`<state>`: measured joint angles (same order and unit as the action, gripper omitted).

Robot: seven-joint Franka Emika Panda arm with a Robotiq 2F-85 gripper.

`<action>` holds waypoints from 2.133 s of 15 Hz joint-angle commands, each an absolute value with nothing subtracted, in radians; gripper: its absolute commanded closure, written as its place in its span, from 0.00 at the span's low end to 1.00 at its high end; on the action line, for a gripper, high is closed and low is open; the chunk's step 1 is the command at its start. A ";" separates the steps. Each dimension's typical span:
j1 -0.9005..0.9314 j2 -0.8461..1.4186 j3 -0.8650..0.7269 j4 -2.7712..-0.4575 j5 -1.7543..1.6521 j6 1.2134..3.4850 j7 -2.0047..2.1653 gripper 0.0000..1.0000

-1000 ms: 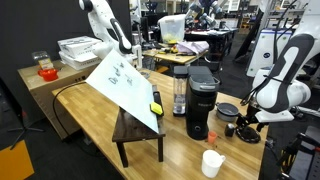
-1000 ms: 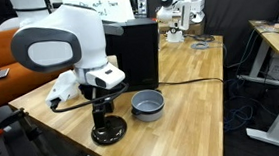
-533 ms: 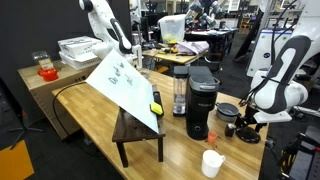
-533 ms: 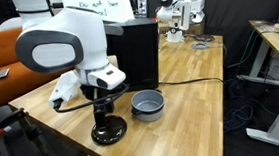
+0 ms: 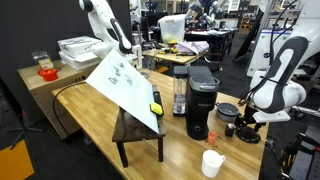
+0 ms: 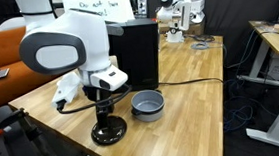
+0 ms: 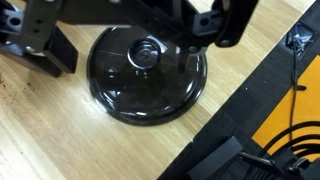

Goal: Place the lid on the small pot

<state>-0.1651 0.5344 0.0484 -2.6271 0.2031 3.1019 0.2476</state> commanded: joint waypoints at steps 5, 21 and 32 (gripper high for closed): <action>-0.186 0.534 0.054 -2.615 0.210 3.096 0.207 0.00; -0.145 0.523 -0.004 -2.637 0.199 3.046 0.191 0.19; -0.147 0.519 0.007 -2.636 0.202 3.044 0.188 0.92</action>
<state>-0.1464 0.5240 0.0061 -2.6324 0.2014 3.0623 0.2118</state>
